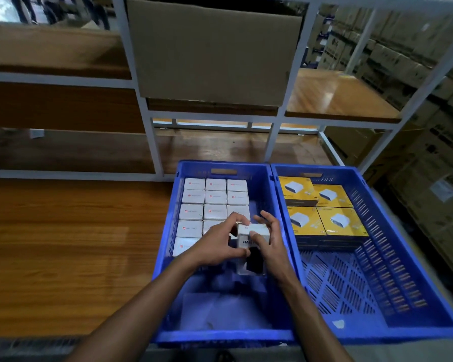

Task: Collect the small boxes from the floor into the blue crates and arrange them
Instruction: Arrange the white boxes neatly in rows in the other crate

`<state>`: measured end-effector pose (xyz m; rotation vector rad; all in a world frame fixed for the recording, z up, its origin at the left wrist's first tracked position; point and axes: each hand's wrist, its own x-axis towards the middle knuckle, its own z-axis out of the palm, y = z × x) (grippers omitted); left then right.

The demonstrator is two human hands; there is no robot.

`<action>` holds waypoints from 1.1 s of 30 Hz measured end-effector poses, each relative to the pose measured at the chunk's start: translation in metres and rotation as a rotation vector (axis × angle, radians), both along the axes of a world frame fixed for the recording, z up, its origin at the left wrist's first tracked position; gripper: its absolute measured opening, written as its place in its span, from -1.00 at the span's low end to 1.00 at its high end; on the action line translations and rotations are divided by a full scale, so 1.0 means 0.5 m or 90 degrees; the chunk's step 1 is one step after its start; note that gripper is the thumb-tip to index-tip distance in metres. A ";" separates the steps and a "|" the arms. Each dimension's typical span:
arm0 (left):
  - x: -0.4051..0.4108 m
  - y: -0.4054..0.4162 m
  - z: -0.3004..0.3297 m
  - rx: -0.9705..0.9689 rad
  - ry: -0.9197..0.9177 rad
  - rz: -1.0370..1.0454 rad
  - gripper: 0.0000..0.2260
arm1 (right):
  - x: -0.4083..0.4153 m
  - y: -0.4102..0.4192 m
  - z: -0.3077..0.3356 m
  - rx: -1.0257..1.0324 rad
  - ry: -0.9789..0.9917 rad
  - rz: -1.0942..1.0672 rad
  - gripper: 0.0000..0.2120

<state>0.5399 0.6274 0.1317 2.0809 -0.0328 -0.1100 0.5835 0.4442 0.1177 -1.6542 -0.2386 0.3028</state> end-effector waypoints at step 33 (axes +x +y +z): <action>0.003 0.002 -0.105 0.590 -0.127 -0.026 -0.59 | 0.073 0.055 -0.049 -0.462 0.126 0.098 -0.56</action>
